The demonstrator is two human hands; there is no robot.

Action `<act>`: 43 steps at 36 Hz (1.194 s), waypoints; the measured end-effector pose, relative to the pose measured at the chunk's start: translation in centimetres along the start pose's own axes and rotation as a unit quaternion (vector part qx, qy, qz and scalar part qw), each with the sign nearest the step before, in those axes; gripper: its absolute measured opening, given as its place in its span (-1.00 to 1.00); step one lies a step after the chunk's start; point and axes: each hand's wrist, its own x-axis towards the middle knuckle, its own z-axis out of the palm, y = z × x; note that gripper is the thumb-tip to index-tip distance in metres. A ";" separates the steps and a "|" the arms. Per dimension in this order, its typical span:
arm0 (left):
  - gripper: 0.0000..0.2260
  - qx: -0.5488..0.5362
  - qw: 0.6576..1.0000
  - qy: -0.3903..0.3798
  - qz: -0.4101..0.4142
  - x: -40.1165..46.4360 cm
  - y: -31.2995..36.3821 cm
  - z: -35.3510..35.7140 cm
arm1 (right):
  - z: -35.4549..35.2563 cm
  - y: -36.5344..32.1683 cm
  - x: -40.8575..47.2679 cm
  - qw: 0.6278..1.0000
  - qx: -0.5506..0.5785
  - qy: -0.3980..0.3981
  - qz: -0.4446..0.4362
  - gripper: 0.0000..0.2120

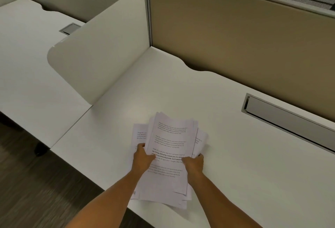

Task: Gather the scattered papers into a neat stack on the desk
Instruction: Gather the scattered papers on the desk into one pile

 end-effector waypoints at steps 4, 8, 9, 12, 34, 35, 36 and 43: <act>-0.69 -0.019 0.999 -0.022 0.032 -0.2 -0.4 -0.8 | -0.3 -0.2 0.1 0.997 0.063 -0.025 0.037 -0.51; -0.76 -0.062 0.997 -0.016 0.053 -0.9 -0.5 -1.4 | -0.7 -0.7 -0.6 0.995 0.082 -0.044 0.023 -0.63; -0.77 -0.072 0.996 -0.014 0.055 -1.1 -0.6 -1.5 | -0.8 -0.8 -0.8 0.995 0.082 -0.047 0.016 -0.66; -0.71 -0.103 0.993 -0.011 0.054 -1.6 -0.9 -1.8 | -0.7 -1.2 -1.3 0.995 0.081 -0.062 -0.004 -0.68; -0.72 -0.008 0.996 0.085 -0.030 -1.6 -4.0 -3.2 | 3.4 0.7 -1.3 0.988 -0.122 -0.054 -0.076 -0.72; -0.70 0.036 0.994 0.098 -0.045 -1.3 -3.8 -3.0 | 3.4 0.7 -1.1 0.987 -0.134 -0.048 -0.076 -0.72; -0.67 0.081 0.989 0.110 -0.064 -1.3 -3.5 -2.9 | 3.6 0.7 -1.0 0.985 -0.149 -0.042 -0.078 -0.73; -0.69 0.087 0.985 0.125 -0.081 -0.9 -2.9 -2.4 | 5.0 0.7 -0.9 0.956 -0.278 0.021 -0.092 -0.69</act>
